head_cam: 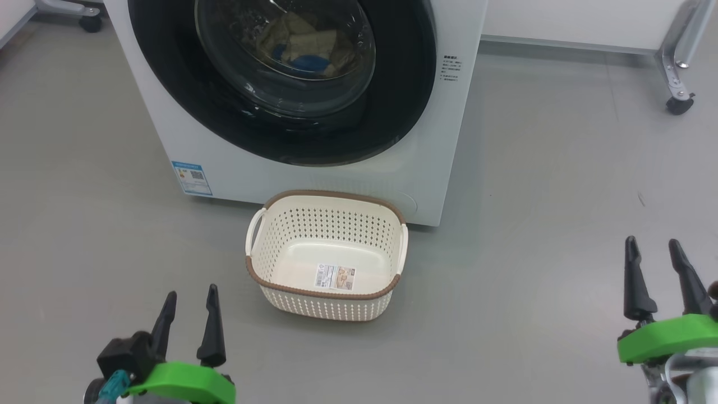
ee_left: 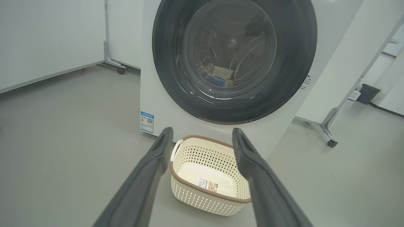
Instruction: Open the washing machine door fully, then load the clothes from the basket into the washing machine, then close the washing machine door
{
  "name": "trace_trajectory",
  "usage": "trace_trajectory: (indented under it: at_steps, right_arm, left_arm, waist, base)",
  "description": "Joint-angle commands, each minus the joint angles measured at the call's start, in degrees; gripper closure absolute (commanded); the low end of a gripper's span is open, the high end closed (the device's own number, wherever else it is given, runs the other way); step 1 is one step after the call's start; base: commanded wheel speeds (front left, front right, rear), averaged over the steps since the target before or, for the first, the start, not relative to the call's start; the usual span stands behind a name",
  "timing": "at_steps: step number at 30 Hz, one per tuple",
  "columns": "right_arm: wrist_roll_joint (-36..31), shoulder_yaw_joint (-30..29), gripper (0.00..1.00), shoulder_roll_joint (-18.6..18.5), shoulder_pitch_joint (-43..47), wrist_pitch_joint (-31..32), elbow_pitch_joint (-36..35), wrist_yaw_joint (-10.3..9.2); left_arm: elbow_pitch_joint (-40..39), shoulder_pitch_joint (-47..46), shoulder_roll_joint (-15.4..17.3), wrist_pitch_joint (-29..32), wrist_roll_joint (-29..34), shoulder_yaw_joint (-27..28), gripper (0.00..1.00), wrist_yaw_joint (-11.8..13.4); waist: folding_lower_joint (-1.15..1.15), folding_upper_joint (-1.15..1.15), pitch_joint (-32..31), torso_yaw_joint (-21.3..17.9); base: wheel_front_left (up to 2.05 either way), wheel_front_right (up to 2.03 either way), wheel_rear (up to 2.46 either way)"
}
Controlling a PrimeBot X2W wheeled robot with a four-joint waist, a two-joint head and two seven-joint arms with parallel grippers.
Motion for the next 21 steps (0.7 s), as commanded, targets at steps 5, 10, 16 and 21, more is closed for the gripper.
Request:
trace_trajectory:
  at_steps: [5,10,16,21]
  right_arm:
    - [-0.88,3.0,0.0,-0.6,-0.94,-0.07,-2.12,-0.21]
    - [-0.94,3.43,0.0,-0.6,-0.78,-0.07,-2.2,-0.21]
    - [-0.5,2.34,1.0,0.05,0.21,0.09,0.75,0.01]
    - [0.62,2.31,1.0,0.62,1.64,0.64,4.23,0.01]
  left_arm:
    - [-2.7,-1.64,0.24,-0.4,1.01,2.76,0.0,-0.19]
    - [-3.22,-1.53,0.02,-0.4,1.26,2.84,0.0,-0.19]
    - [-1.46,0.14,-0.4,0.03,0.41,0.57,1.0,0.03]
    - [1.45,2.02,-0.64,0.36,-0.71,0.31,1.0,0.04]
  waist:
    - [0.0,0.0,0.03,0.12]
    - [0.0,0.0,0.15,0.26]
    - [0.0,0.0,0.29,0.24]
    - [0.0,0.0,0.33,0.11]
  base:
    - [0.0,0.0,0.0]
    - [0.0,0.0,0.0]
    - [0.0,0.0,0.0]
    - [0.0,0.0,0.0]
